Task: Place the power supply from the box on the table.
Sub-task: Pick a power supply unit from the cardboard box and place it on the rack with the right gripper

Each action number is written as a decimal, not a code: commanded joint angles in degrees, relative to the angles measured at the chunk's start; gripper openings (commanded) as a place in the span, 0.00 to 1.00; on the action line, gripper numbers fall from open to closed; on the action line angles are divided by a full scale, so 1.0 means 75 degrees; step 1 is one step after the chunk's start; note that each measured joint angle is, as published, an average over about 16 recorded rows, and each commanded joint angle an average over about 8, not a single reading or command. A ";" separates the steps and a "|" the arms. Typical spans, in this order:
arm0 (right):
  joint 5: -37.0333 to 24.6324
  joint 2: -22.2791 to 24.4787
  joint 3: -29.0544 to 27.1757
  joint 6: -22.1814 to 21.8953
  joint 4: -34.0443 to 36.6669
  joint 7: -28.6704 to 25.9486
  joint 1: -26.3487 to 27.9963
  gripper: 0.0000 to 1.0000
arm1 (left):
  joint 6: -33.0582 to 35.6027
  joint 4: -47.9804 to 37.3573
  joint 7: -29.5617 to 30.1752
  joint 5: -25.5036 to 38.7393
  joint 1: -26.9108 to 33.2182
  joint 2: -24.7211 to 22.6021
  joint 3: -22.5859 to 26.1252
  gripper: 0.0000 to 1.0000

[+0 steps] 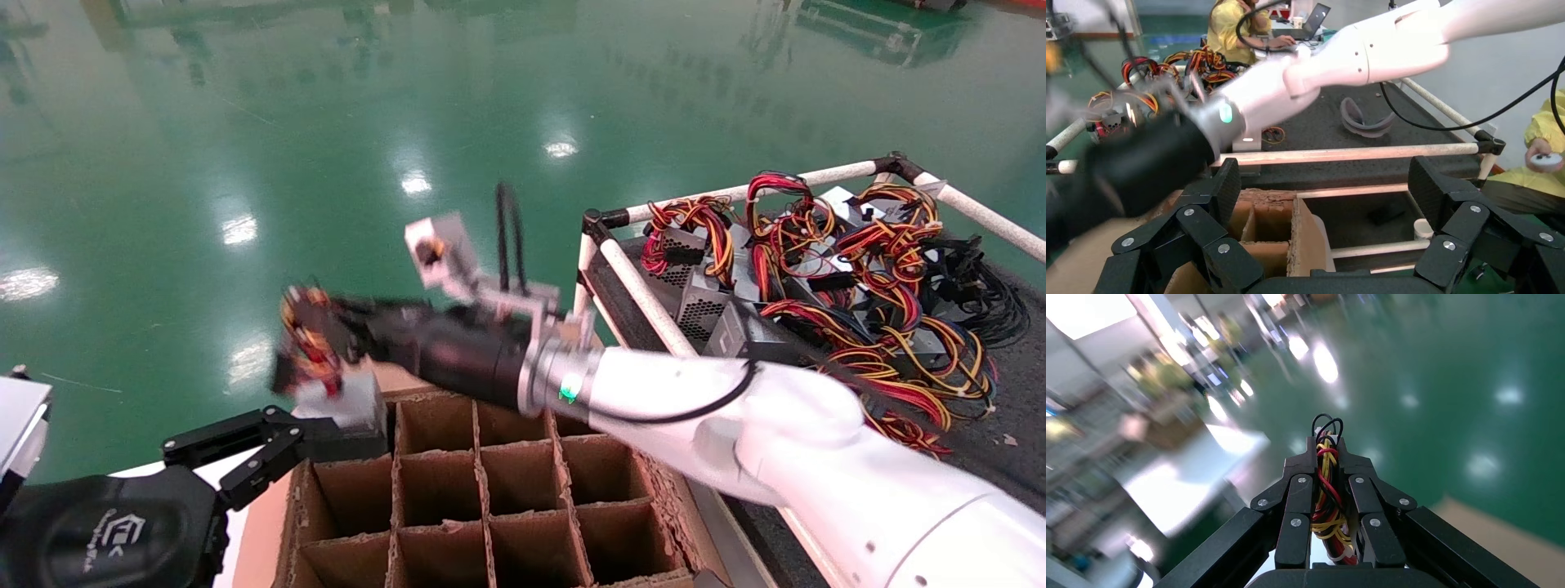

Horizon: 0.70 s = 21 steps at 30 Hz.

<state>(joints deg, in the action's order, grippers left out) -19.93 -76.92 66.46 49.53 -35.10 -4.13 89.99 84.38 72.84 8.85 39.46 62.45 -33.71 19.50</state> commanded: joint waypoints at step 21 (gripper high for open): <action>0.1784 0.2085 -0.1667 0.1956 0.0336 -0.0144 0.1766 0.00 | -0.0001 0.0000 -0.0002 -0.0002 0.0001 0.0001 0.0003 1.00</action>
<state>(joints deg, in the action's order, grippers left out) -6.79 -60.67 54.03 63.86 -32.95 -4.97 102.82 84.37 72.84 8.84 39.45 62.45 -33.70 19.52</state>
